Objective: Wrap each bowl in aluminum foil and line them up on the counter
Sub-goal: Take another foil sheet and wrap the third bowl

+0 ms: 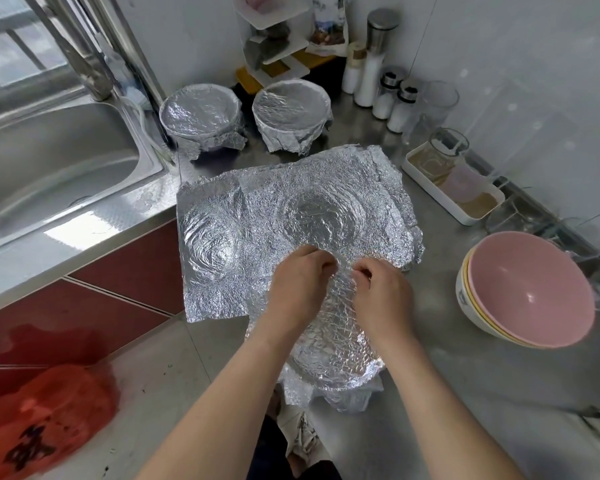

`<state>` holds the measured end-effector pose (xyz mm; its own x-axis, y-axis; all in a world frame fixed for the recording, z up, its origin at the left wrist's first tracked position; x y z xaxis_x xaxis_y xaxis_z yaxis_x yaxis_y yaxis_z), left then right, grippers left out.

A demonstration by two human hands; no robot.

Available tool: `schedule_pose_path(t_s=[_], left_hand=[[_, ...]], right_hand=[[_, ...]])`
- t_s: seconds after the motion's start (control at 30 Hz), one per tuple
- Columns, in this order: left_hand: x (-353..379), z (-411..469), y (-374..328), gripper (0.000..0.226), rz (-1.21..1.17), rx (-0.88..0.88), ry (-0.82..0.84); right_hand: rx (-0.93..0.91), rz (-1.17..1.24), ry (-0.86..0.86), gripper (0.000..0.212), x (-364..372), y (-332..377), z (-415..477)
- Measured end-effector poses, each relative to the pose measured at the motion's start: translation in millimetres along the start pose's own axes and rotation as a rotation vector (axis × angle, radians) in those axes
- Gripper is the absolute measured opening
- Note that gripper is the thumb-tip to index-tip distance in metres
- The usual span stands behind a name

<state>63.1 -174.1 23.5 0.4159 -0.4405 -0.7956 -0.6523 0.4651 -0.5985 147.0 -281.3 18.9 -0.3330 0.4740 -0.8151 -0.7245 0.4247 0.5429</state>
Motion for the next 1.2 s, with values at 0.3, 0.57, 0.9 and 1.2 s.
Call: schedule_pose_path(t_s=[0.3, 0.57, 0.9, 1.2], left_hand=[[18, -4, -5, 0.022, 0.116, 0.173, 0.063], [24, -2, -2, 0.025, 0.131, 0.161, 0.082], [18, -5, -10, 0.032, 0.114, 0.170, 0.096], [-3, -19, 17, 0.035, 0.120, -0.003, -0.090]], right_hand=[[0.140, 0.195, -0.045, 0.016, 5, -11, -25], [0.075, 0.265, 0.037, 0.019, 7, -7, -19], [0.125, 0.239, -0.005, 0.018, 3, -9, -21], [0.325, 0.188, -0.164, 0.019, -8, -19, -37]])
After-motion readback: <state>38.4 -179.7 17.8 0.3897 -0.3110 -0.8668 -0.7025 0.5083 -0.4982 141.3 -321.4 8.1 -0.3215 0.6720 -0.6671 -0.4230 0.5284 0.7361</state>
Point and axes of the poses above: each hand's wrist, its own z-axis towards the middle knuckle, its own x-axis out of the palm, y = z × x, the point moved 4 cm from there along z, towards the middle knuckle, and after that the axes turned 15 degrees about -x, right-handed, at the moved point
